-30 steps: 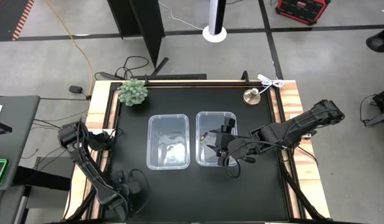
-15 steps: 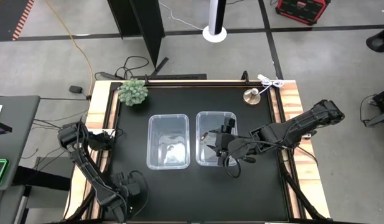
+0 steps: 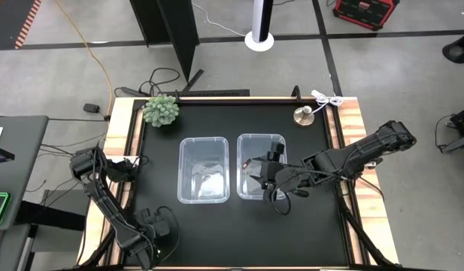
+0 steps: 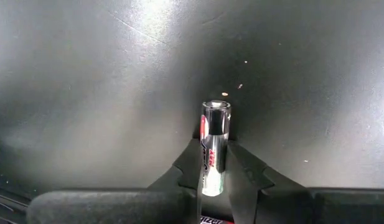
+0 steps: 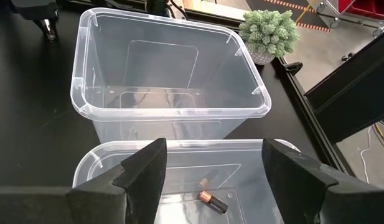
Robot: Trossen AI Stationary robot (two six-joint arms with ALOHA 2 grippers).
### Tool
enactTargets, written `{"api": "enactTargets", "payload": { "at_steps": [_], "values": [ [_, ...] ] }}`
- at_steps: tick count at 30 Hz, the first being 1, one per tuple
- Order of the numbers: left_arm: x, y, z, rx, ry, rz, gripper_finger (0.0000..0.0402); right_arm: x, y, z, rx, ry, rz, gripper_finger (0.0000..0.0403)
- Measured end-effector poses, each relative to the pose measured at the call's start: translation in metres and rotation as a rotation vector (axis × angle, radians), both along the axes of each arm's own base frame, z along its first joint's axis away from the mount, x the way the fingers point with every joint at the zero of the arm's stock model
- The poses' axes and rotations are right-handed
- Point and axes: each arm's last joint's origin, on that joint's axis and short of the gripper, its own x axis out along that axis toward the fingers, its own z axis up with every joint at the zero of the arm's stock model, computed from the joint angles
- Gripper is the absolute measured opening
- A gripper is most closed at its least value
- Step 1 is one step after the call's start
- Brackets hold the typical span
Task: Sort batteries
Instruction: Put the right silver battery into the left transparent bin
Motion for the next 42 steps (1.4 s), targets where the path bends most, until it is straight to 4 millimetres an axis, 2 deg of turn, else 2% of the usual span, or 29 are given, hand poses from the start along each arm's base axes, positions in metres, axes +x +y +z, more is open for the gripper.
{"api": "enactTargets", "payload": {
  "at_steps": [13, 18, 22, 28, 33, 38, 42],
  "values": [
    [0.009, -0.013, 0.027, -0.002, -0.014, -0.030, 0.0036, 0.000, 0.000, 0.000, 0.000, -0.001, 0.000, 0.0276],
    [0.014, -0.018, 0.048, 0.031, -0.066, -0.045, 0.0036, 0.000, 0.000, 0.000, 0.001, -0.001, 0.000, 0.0276],
    [0.022, -0.024, 0.072, 0.075, -0.191, -0.135, 0.0036, 0.000, 0.000, 0.000, 0.001, -0.001, 0.000, 0.0276],
    [0.030, -0.029, 0.117, 0.138, -0.523, -0.368, 0.0036, 0.000, 0.000, 0.000, 0.000, 0.000, 0.001, 0.0276],
    [0.032, -0.031, 0.150, 0.123, -0.758, -0.522, 0.0036, 0.000, 0.000, 0.000, 0.000, 0.000, 0.001, 0.0276],
    [0.035, -0.024, 0.161, 0.160, -0.821, -0.514, 0.0036, 0.000, 0.000, 0.000, -0.007, 0.003, 0.006, 0.0276],
    [0.052, -0.006, 0.162, 0.277, -0.863, -0.367, 0.0036, -0.001, 0.002, 0.000, -0.017, 0.007, 0.018, 0.0276]
  ]
}}
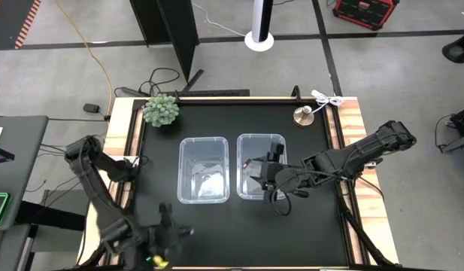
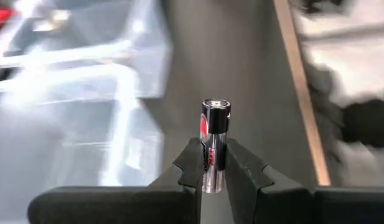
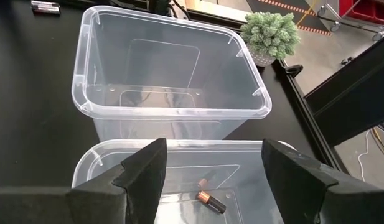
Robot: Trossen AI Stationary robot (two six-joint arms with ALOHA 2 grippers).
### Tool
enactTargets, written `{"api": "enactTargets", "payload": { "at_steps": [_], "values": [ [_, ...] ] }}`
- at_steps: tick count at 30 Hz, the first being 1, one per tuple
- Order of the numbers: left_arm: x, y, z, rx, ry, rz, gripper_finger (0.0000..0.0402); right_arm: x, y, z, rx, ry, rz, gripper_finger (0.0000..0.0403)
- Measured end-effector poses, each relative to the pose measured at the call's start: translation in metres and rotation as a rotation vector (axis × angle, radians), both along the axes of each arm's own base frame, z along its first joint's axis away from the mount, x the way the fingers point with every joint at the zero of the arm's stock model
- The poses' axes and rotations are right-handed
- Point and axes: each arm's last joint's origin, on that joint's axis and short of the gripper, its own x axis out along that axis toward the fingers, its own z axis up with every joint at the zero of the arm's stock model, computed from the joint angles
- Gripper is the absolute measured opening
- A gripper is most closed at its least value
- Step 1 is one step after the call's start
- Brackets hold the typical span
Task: Sort batteries
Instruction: Put the right silver battery into the left transparent bin, then put the top silver battery into the left transparent bin
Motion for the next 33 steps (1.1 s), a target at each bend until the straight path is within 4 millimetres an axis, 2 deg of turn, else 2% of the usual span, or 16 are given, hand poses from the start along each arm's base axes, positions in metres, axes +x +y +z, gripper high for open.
{"api": "enactTargets", "payload": {
  "at_steps": [4, 9, 15, 20, 22, 26, 30, 33],
  "values": [
    [0.033, 0.034, -0.001, -0.025, -0.011, 0.193, 0.0036, 0.000, 0.000, 0.000, 0.002, -0.001, 0.000, 0.0276],
    [0.067, 0.088, -0.004, 0.020, 0.059, 0.374, 0.0036, -0.001, 0.003, 0.000, 0.009, -0.006, 0.006, 0.0276],
    [0.094, 0.141, -0.008, -0.006, 0.236, 0.384, 0.0036, -0.002, 0.010, 0.003, 0.019, -0.036, 0.031, 0.0276],
    [0.103, 0.170, -0.008, 0.058, 0.287, 0.391, 0.0040, -0.002, 0.018, 0.007, 0.008, -0.082, 0.048, 0.0276],
    [0.106, 0.179, -0.008, 0.080, 0.302, 0.388, 0.0065, -0.002, 0.021, 0.008, 0.010, -0.097, 0.058, 0.0276],
    [0.109, 0.191, -0.008, 0.113, 0.324, 0.386, 0.0144, -0.004, 0.025, 0.008, 0.013, -0.102, 0.071, 0.0276],
    [0.109, 0.193, -0.006, 0.146, 0.344, 0.354, 0.0220, -0.006, 0.029, 0.009, 0.023, -0.114, 0.059, 0.0276],
    [0.107, 0.189, 0.004, 0.154, 0.343, 0.333, 0.0258, -0.008, 0.033, 0.009, 0.023, -0.116, 0.068, 0.0276]
  ]
}}
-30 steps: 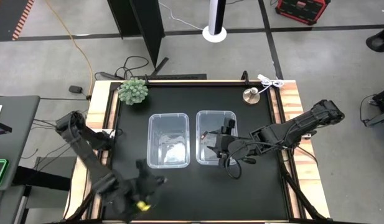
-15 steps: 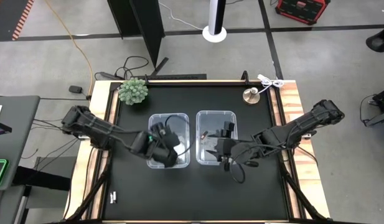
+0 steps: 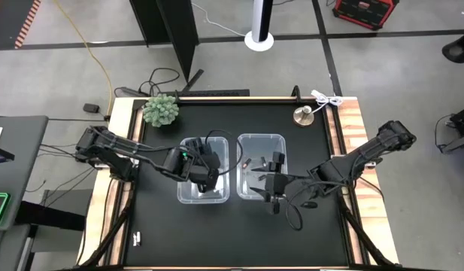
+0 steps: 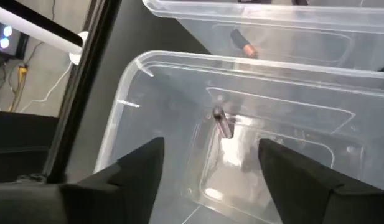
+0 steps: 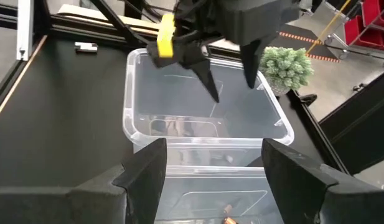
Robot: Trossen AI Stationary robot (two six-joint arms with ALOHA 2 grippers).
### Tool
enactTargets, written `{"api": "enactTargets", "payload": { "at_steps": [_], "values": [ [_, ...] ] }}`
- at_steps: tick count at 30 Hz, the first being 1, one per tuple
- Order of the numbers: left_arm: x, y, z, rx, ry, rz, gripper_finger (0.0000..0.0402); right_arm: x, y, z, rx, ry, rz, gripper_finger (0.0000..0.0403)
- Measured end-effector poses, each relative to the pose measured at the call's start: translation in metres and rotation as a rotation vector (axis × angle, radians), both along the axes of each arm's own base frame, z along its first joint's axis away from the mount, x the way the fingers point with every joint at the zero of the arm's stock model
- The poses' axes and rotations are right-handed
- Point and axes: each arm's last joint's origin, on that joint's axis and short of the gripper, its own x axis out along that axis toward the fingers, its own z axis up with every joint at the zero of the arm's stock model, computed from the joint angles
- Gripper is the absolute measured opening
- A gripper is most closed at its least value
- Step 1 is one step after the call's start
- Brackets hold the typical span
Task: Sort batteries
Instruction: Put the top silver battery into the left transparent bin
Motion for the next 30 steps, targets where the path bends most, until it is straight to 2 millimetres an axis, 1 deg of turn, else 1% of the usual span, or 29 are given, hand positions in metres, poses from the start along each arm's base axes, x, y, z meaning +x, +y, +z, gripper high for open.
{"api": "enactTargets", "payload": {
  "at_steps": [3, 6, 8, 11, 14, 16, 18, 20, 25, 28, 30],
  "values": [
    [-0.011, -0.009, 0.018, -0.004, 0.053, -0.024, 0.0268, -0.002, 0.004, 0.000, 0.005, -0.004, 0.006, 0.0276],
    [-0.028, -0.025, 0.035, -0.046, 0.115, -0.049, 0.0264, -0.005, 0.008, 0.000, 0.002, -0.001, 0.011, 0.0276],
    [-0.041, -0.038, 0.041, -0.090, 0.165, -0.068, 0.0258, -0.006, 0.010, 0.000, 0.002, -0.002, 0.019, 0.0276],
    [-0.059, -0.059, 0.040, -0.158, 0.237, -0.065, 0.0250, -0.007, 0.013, -0.001, 0.000, 0.000, 0.027, 0.0276],
    [-0.076, -0.084, 0.031, -0.240, 0.281, -0.058, 0.0246, -0.007, 0.012, -0.001, 0.000, 0.001, 0.026, 0.0276],
    [-0.088, -0.102, 0.021, -0.276, 0.313, -0.048, 0.0245, -0.007, 0.012, -0.001, -0.001, 0.002, 0.026, 0.0276],
    [-0.100, -0.117, 0.010, -0.310, 0.336, -0.004, 0.0245, -0.007, 0.012, -0.001, -0.004, 0.006, 0.026, 0.0276],
    [-0.114, -0.128, -0.001, -0.359, 0.354, 0.108, 0.0245, -0.008, 0.012, -0.001, -0.005, 0.008, 0.027, 0.0276],
    [-0.140, -0.150, -0.027, -0.513, 0.338, 0.484, 0.0245, -0.007, 0.012, -0.001, -0.029, 0.012, 0.038, 0.0276],
    [-0.147, -0.163, -0.040, -0.604, 0.309, 0.594, 0.0245, -0.005, 0.010, 0.000, -0.046, 0.004, 0.042, 0.0276],
    [-0.148, -0.170, -0.049, -0.669, 0.272, 0.653, 0.0245, -0.004, 0.009, 0.001, -0.055, -0.002, 0.043, 0.0276]
  ]
}}
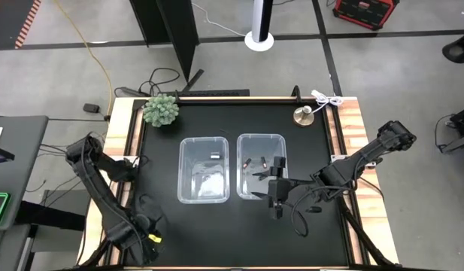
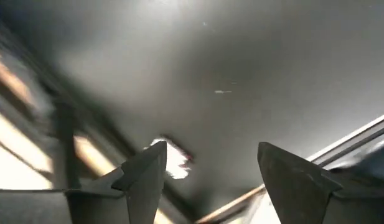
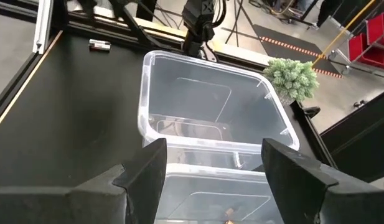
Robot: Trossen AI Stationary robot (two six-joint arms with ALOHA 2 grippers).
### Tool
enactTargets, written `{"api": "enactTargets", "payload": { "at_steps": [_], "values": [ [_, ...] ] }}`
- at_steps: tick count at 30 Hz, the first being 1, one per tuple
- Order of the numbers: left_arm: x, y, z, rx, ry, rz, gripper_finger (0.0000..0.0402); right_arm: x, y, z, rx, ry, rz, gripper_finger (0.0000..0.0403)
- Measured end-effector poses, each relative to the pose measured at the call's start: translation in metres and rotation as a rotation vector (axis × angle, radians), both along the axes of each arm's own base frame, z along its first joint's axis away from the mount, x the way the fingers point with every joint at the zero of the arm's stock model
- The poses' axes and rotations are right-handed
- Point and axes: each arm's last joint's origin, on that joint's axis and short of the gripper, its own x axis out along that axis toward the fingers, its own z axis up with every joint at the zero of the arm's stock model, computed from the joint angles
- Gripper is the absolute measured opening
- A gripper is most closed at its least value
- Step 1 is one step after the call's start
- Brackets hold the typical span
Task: Sort batteries
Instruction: Put the top silver battery into the left transparent bin
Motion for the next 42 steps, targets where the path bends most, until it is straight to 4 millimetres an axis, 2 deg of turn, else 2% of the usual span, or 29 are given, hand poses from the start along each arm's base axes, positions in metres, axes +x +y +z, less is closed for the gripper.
{"api": "enactTargets", "payload": {
  "at_steps": [4, 9, 18, 33, 42],
  "values": [
    [-0.004, -0.008, -0.019, -0.068, -0.014, 0.113, 0.0245, 0.004, -0.004, 0.002, -0.015, -0.019, -0.004, 0.0276],
    [-0.010, -0.012, -0.041, -0.140, 0.054, 0.212, 0.0244, 0.007, -0.010, 0.003, -0.021, -0.020, -0.023, 0.0276],
    [-0.017, -0.010, -0.058, -0.157, 0.124, 0.254, 0.0244, 0.009, -0.012, 0.002, -0.031, -0.020, -0.025, 0.0276],
    [-0.032, -0.023, -0.059, -0.189, 0.119, 0.124, 0.0244, 0.016, -0.021, 0.007, -0.042, -0.060, -0.048, 0.0276],
    [-0.028, -0.037, -0.083, -0.222, 0.185, -0.268, 0.0244, 0.016, -0.020, 0.007, -0.026, -0.070, -0.051, 0.0276]
  ]
}}
